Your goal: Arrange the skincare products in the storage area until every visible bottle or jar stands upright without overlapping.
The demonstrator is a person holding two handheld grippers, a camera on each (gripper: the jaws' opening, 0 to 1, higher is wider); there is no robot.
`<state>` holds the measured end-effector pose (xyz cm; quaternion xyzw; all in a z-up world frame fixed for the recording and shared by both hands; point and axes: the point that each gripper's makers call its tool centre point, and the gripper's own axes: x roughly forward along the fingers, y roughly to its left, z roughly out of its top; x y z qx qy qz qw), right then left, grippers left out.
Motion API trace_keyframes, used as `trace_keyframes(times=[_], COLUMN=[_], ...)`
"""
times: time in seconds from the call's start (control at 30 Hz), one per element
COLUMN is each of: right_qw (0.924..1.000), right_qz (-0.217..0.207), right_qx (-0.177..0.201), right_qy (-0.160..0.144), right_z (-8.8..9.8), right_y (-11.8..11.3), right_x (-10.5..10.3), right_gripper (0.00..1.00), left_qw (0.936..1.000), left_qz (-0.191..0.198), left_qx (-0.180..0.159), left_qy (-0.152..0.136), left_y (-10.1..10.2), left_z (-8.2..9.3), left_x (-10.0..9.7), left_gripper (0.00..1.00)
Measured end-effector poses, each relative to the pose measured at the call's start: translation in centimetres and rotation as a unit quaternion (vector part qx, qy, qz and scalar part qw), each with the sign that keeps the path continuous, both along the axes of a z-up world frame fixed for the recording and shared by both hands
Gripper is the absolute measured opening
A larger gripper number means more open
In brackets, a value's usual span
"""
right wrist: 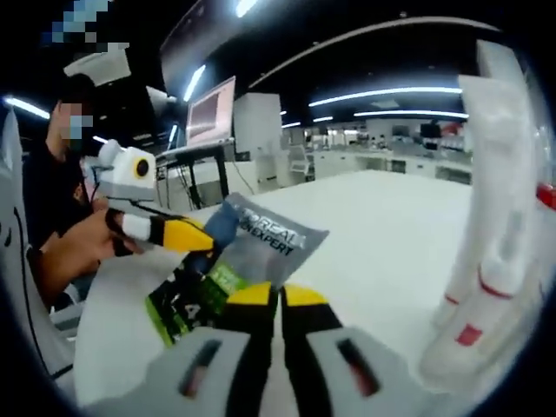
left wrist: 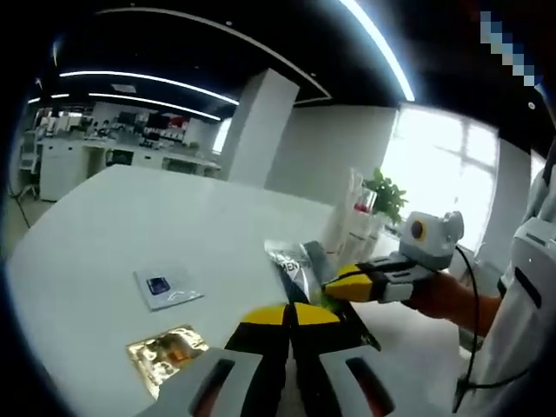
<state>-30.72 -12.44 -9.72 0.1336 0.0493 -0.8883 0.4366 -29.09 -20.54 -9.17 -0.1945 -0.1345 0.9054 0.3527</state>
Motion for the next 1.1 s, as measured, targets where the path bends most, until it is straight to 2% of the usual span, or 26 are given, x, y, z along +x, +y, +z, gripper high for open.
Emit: trace_keyframes(times=[0.17,0.3,0.43,0.57,0.77,0.93,1.1], right_qw=[0.9999,0.9997,0.9990,0.9954,0.9919,0.9902,0.9857], right_qz=[-0.012,-0.022,-0.029,-0.041,-0.054,-0.065,-0.075], right_qx=[-0.012,-0.005,0.015,0.059,0.085,0.098,0.127], right_qy=[0.001,0.014,0.032,0.064,0.077,0.076,0.082], right_z=[0.4,0.8,1.0,0.8,0.8,0.5,0.2], right_y=[0.6,1.1,1.6,2.3,3.1,3.8,4.4], right_x=[-0.2,-0.3,-0.5,-0.9,-1.6,-2.0,-2.4], right_gripper=[0.00,0.00,0.00,0.00,0.00,0.00,0.01], left_qw=[1.0000,0.9999,0.9998,0.9993,0.9986,0.9974,0.9966], left_qz=[-0.005,-0.009,-0.015,-0.019,-0.032,-0.043,-0.054], left_qx=[-0.001,-0.002,-0.006,-0.031,-0.042,-0.055,-0.059], left_qy=[-0.007,-0.008,-0.012,-0.008,-0.010,-0.015,-0.020], left_y=[0.6,1.0,1.6,2.3,3.2,4.0,4.7], left_z=[-0.2,-0.2,-0.2,-0.7,-0.7,-1.1,-1.3], left_x=[-0.3,-0.5,-0.7,-1.3,-2.1,-2.8,-3.2], left_gripper=[0.00,0.00,0.00,0.00,0.00,0.00,0.00])
